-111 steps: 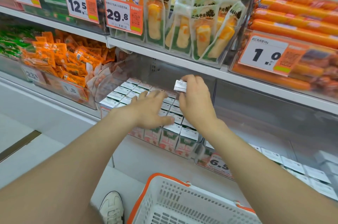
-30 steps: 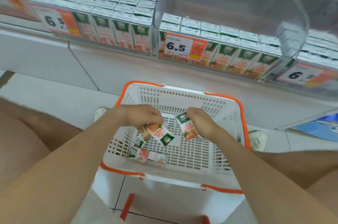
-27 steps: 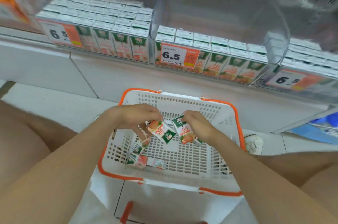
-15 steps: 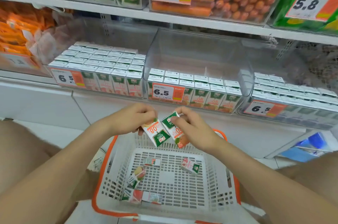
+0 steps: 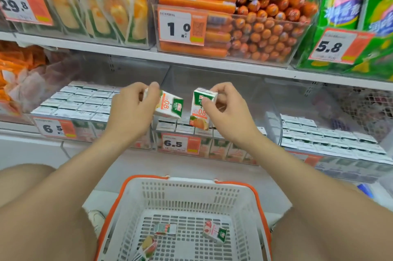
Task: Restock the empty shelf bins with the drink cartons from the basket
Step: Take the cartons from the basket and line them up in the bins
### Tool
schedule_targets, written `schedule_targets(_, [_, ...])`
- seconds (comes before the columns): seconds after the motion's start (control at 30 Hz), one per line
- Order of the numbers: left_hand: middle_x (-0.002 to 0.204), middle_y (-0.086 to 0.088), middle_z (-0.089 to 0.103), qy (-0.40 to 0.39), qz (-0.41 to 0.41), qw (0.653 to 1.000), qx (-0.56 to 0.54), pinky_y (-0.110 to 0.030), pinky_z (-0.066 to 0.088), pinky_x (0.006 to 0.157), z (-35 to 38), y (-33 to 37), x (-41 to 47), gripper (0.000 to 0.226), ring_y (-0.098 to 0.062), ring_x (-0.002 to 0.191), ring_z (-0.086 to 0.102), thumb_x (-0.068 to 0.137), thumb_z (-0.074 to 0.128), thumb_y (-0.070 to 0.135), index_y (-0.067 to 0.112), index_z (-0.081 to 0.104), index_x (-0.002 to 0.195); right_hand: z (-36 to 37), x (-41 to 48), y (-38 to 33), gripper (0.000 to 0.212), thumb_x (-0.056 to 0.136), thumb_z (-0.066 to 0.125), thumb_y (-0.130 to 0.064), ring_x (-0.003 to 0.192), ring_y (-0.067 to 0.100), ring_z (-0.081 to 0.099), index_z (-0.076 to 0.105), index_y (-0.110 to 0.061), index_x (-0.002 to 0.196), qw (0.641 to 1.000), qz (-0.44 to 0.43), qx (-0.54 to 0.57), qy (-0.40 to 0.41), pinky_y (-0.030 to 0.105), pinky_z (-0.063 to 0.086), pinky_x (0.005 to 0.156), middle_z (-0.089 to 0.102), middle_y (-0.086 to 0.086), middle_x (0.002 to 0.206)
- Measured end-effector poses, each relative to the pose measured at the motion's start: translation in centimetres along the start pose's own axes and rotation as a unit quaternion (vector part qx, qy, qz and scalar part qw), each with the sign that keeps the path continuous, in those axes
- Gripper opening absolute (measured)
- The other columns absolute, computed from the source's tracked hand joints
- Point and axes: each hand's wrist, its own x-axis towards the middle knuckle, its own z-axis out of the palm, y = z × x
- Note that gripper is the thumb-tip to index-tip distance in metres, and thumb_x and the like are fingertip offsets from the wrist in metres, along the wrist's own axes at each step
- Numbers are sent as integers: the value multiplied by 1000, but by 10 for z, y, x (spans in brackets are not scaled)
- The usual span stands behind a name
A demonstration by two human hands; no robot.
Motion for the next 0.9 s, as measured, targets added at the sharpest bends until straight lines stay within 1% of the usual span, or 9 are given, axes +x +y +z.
schedule_targets(0.1, [81, -1, 70, 34, -52, 998, -26, -37, 43, 68, 7, 4, 7, 52, -20, 79, 62, 106, 45, 53, 15, 71, 81, 7, 28, 13, 23, 96, 67, -31, 75, 9, 66, 52, -20, 109, 998, -15, -57, -12, 33, 54, 66, 75, -4, 87])
schedule_targets(0.2, [86, 4, 71, 33, -102, 991, -79, -37, 43, 73, 12, 5, 15, 50, -19, 82, 62, 103, 47, 56, 17, 73, 87, 25, 50, 29, 22, 95, 69, -29, 82, 10, 69, 56, -19, 110, 993, 3, -113, -33, 38, 58, 77, 73, -7, 90])
schedule_targets(0.3, [79, 6, 70, 25, -163, 977, -136, -34, 42, 67, 12, 4, 20, 47, -15, 70, 57, 104, 48, 49, 15, 72, 82, 54, 62, 33, 24, 93, 70, -29, 87, 16, 69, 59, -18, 112, 987, 18, -134, -82, 43, 58, 83, 72, -7, 93])
schedule_targets(0.43, [86, 5, 76, 10, -209, 962, -173, -31, 47, 71, 9, 0, 21, 46, -13, 71, 62, 105, 51, 41, 17, 68, 70, 79, 71, 23, 31, 95, 74, -31, 78, 2, 62, 59, -18, 119, 981, 3, -134, -140, 26, 53, 71, 63, -15, 86])
schedule_targets(0.5, [86, 4, 77, 7, -221, 959, -180, -31, 50, 74, 6, -3, 20, 46, -15, 73, 64, 106, 51, 41, 17, 70, 71, 80, 75, 26, 30, 96, 72, -33, 80, 6, 63, 58, -18, 118, 973, 23, -151, -173, 30, 54, 73, 64, -10, 88])
schedule_targets(0.63, [80, 7, 75, -7, -221, 957, -187, -22, 47, 63, 1, -4, 15, 46, -3, 53, 60, 106, 50, 37, 17, 67, 68, 75, 77, 30, 28, 104, 57, -34, 98, 22, 67, 62, -16, 125, 942, 61, -196, -264, 42, 56, 91, 72, 2, 107])
schedule_targets(0.73, [79, 10, 72, -28, -212, 959, -187, -27, 46, 69, 0, -3, 11, 46, -3, 53, 56, 108, 51, 34, 16, 65, 68, 71, 76, 25, 32, 109, 44, -31, 90, 19, 62, 68, -11, 116, 945, 32, -207, -251, 37, 50, 83, 70, 1, 99])
schedule_targets(0.83, [87, 9, 73, -37, -181, 972, -148, -34, 51, 77, 0, -1, 10, 42, -11, 69, 60, 108, 50, 33, 14, 69, 75, 65, 74, 11, 37, 104, 42, -30, 88, 18, 71, 74, -11, 108, 988, 74, -16, -134, 39, 54, 82, 77, -1, 93])
schedule_targets(0.9, [97, 4, 74, -24, -127, 989, -78, -38, 51, 76, 2, -1, 10, 38, -18, 81, 64, 106, 49, 39, 17, 72, 88, 59, 68, 2, 31, 103, 48, -28, 96, 26, 76, 72, -16, 119, 971, 139, 166, -99, 43, 60, 86, 80, 6, 99])
